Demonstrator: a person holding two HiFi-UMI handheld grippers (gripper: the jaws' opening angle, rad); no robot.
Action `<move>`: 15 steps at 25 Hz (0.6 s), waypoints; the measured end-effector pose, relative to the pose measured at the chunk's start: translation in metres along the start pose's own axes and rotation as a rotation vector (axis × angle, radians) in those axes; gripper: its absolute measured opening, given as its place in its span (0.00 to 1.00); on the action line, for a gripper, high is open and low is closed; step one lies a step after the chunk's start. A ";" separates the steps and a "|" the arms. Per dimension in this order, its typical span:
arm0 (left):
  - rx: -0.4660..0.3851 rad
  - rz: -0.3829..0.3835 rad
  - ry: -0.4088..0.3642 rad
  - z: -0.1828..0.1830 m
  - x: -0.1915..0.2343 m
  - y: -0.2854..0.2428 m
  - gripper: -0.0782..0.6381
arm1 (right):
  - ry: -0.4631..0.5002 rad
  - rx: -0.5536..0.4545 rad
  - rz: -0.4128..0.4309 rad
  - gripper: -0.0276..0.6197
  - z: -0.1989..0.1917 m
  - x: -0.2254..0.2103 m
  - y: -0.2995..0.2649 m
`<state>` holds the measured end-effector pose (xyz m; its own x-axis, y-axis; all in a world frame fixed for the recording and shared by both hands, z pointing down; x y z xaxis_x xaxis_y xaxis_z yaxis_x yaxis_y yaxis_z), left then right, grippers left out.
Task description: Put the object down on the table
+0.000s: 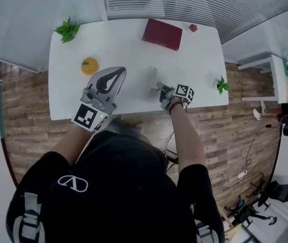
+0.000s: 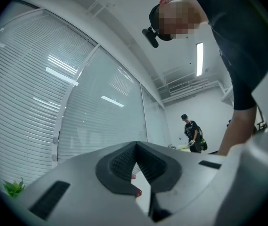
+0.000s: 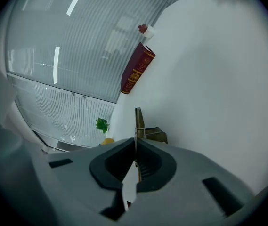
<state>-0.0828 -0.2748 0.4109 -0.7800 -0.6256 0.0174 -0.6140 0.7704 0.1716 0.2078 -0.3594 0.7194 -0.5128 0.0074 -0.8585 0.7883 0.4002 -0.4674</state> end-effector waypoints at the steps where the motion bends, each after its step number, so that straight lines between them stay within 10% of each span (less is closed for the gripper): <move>1: 0.006 0.002 -0.001 -0.001 0.001 0.001 0.12 | -0.003 0.009 -0.009 0.05 0.000 -0.002 -0.002; 9: 0.052 0.007 0.005 -0.010 0.010 0.007 0.12 | -0.011 0.059 -0.068 0.07 0.000 -0.007 -0.015; 15: -0.033 0.021 0.013 0.000 0.013 -0.002 0.12 | 0.012 0.071 -0.072 0.29 0.000 0.001 -0.014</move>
<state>-0.0918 -0.2851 0.4106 -0.7912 -0.6106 0.0340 -0.5927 0.7793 0.2034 0.1958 -0.3654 0.7248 -0.5726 -0.0078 -0.8198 0.7713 0.3340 -0.5418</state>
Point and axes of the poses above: the fingertips, and each gripper's own axes: y backward along the fingers, x to its left, z out of its top, the point moved 9 cm from there along y, backward along the fingers, and after that the axes turned 5 degrees about y, right-handed, at the moved point
